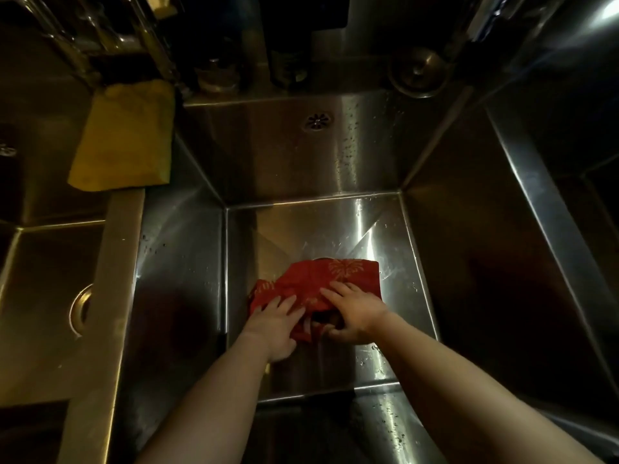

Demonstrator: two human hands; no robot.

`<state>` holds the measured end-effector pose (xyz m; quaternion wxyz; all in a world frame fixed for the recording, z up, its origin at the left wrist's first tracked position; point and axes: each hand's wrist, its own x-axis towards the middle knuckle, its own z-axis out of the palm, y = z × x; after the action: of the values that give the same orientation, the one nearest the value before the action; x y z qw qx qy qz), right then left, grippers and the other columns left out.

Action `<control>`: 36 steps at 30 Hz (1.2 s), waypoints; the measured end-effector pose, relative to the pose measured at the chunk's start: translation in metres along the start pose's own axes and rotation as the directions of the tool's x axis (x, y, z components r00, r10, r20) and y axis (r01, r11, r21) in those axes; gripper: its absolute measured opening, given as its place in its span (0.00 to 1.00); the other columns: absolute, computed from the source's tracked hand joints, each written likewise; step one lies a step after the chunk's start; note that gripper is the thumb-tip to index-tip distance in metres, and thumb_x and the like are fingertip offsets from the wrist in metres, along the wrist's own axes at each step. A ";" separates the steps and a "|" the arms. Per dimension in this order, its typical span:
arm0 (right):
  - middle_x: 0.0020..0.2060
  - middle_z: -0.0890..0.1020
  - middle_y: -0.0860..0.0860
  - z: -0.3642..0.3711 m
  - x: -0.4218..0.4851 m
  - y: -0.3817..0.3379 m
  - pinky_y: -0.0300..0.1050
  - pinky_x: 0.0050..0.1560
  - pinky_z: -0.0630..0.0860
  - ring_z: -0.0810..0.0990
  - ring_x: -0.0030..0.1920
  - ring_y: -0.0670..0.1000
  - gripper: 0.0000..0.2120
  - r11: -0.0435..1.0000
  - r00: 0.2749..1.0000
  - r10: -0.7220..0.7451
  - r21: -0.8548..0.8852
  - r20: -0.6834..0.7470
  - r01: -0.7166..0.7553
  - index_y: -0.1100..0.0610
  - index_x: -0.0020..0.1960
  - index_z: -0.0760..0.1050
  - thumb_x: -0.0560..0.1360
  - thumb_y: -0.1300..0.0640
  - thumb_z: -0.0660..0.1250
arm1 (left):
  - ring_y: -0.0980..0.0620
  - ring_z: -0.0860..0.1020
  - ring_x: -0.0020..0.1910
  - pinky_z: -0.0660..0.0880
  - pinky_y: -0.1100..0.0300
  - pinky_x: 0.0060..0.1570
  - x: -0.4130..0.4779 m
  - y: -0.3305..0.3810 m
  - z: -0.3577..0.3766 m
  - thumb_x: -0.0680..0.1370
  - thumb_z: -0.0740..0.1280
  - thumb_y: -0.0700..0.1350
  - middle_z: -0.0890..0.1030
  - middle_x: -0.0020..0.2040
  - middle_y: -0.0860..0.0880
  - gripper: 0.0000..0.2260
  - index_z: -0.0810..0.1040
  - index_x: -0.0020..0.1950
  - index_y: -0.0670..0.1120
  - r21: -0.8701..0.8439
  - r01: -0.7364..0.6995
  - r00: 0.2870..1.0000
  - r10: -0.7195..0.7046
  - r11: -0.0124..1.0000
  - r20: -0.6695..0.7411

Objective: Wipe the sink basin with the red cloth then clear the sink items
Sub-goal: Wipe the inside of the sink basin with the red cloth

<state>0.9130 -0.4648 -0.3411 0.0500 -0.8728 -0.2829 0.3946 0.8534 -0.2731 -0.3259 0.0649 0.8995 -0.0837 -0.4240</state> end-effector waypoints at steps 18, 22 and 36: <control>0.76 0.56 0.48 0.030 0.036 0.007 0.66 0.65 0.56 0.48 0.75 0.57 0.23 0.985 0.986 0.162 0.065 -0.027 -0.160 0.39 0.72 0.60 0.78 0.47 0.58 | 0.43 0.54 0.73 0.60 0.46 0.69 0.036 0.007 0.011 0.78 0.63 0.44 0.50 0.76 0.46 0.34 0.47 0.77 0.57 -0.032 0.157 0.981 -0.159 0.987 -0.110; 0.71 0.66 0.46 0.023 0.028 0.008 0.60 0.62 0.61 0.60 0.71 0.55 0.22 0.987 0.969 0.147 0.091 -0.199 -0.131 0.39 0.71 0.62 0.78 0.52 0.56 | 0.43 0.60 0.68 0.64 0.48 0.67 0.035 0.002 0.000 0.77 0.64 0.49 0.58 0.71 0.45 0.31 0.52 0.76 0.57 -0.050 0.094 0.971 -0.103 0.994 -0.218; 0.77 0.47 0.49 0.005 0.058 0.007 0.72 0.64 0.31 0.38 0.75 0.60 0.26 0.985 0.893 0.108 -0.075 -0.437 -0.156 0.43 0.75 0.48 0.78 0.44 0.49 | 0.45 0.33 0.74 0.21 0.35 0.56 0.063 -0.004 -0.012 0.81 0.56 0.50 0.34 0.77 0.50 0.31 0.37 0.76 0.55 0.152 0.184 0.903 -0.106 0.971 -0.416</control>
<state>0.9437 -0.4406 -0.3853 0.0371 -0.9570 -0.2256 0.1784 0.9020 -0.2819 -0.3664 -0.0363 0.9735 -0.0407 -0.2223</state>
